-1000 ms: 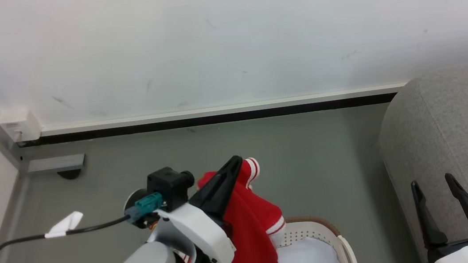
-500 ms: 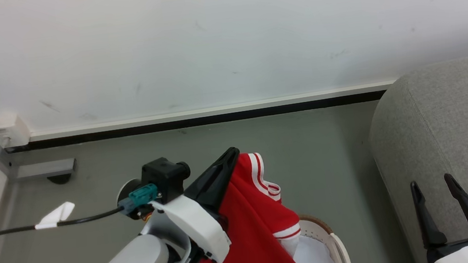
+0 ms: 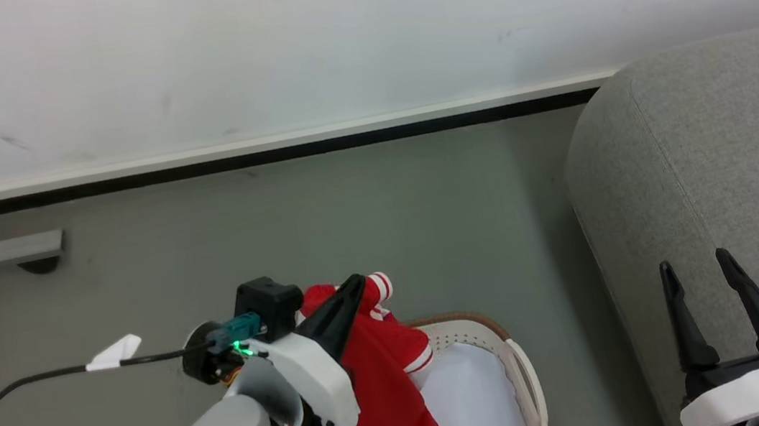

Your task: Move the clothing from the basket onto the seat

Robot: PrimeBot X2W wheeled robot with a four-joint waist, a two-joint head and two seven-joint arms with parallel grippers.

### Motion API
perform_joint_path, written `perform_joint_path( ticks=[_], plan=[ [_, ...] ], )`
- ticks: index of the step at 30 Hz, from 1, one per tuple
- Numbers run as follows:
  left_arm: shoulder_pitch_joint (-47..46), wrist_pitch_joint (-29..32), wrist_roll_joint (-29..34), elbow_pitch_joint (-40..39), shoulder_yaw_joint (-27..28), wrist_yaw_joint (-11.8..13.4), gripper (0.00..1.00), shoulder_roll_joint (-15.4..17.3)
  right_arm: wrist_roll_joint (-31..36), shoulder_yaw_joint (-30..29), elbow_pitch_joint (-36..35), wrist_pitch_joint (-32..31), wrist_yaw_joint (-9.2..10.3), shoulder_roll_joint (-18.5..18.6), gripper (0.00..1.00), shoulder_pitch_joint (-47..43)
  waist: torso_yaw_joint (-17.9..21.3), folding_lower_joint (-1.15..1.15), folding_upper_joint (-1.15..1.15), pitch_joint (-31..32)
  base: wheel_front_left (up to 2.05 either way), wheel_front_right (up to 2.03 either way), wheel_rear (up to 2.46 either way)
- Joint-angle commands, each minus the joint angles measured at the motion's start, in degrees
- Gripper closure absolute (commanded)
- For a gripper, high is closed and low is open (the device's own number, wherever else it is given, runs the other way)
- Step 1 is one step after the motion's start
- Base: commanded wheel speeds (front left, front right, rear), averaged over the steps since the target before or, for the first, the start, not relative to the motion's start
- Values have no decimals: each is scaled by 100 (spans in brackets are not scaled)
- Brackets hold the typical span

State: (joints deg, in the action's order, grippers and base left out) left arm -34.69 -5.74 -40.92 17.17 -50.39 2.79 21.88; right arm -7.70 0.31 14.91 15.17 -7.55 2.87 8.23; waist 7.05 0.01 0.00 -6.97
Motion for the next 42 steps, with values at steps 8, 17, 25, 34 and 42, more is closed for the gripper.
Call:
perform_joint_path(
  ticks=[8,17,25,34,42],
  plan=[
    [-207,261,16,1433,-360,-370,100,-313,-160,162,-109,-4,12,5,0,492,440,-1,0,-883,0,0,0],
    [-819,197,513,3227,-908,-772,100,-735,-255,376,-161,-3,12,5,0,942,863,-1,0,-1642,0,0,0],
    [-1210,-185,569,4236,-1056,-935,100,-1015,-270,395,-146,-3,12,5,0,1043,1027,-1,0,-1775,0,0,0],
    [-1320,-431,493,4911,-1066,-955,0,-1289,-217,405,-85,-3,12,5,0,949,888,-1,0,-1542,0,0,0],
    [-1197,-905,239,4953,-757,-736,0,-1488,-64,307,-27,-3,12,6,0,744,483,-1,0,-1038,0,0,0]
  ],
)
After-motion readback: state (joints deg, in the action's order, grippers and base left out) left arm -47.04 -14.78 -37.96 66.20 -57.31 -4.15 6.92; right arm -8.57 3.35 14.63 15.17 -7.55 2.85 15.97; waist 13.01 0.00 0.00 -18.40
